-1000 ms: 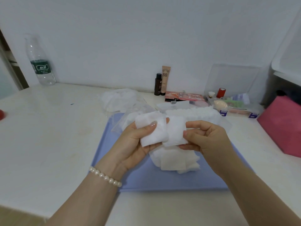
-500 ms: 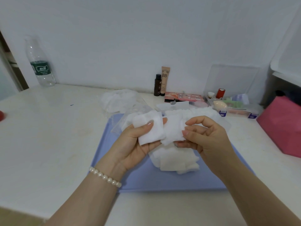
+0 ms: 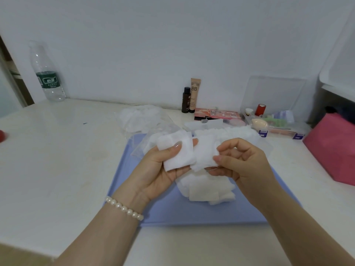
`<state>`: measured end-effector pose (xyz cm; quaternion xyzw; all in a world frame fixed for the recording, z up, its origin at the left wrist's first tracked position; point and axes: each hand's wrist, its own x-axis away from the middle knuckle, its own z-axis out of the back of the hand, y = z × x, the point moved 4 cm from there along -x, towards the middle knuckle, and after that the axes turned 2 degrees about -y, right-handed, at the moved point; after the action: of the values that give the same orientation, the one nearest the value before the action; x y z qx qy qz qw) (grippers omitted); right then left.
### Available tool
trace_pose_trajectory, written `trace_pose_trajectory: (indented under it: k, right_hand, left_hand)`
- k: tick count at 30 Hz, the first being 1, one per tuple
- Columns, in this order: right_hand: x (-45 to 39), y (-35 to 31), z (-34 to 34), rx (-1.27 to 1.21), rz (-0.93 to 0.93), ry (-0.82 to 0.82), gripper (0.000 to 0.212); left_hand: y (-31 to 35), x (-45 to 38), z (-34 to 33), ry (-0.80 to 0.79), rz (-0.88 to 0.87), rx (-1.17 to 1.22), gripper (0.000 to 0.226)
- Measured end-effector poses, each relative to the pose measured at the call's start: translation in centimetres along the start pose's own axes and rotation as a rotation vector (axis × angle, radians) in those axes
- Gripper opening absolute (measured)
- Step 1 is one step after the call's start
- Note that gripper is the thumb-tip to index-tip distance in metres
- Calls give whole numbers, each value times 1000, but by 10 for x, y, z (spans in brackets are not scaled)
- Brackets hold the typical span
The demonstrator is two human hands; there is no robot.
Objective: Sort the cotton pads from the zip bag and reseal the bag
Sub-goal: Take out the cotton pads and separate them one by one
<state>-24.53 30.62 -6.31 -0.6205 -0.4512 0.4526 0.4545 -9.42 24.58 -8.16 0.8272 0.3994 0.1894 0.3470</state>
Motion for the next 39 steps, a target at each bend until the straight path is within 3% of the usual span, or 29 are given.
trace_pose_trajectory:
  k: [11,16,21,24,29,31,35,39]
  right_hand:
    - [1,-2,2,161,28,89,17]
    - [0,-3,4,468,208,195,26]
    - [-1,-2,-1,678,293,197,46]
    - [0,-3,-7,631,247,116,46]
    - [-3,4,-4,241,-57,60,26]
    - [-3,6,-1,183,-132,56,31]
    - [-2,9,1,211,-118,57,6]
    - [0,5,2,231,-26,102,11]
  left_hand:
    - [-2,0,1,-9,11,-11,25]
    - [-3,-1,0,-18,8,-16,34]
    - [-5,-2,1,-29,9,-41,38]
    - [-5,-2,1,-42,-3,-63,32]
    - [-5,-2,0,-32,-44,-135,39]
    - [-6,-2,0,-39,-53,-163,36]
    - [-7,0,0,-71,-26,-161,42]
    - [-5,-1,2,-67,0,-107,32]
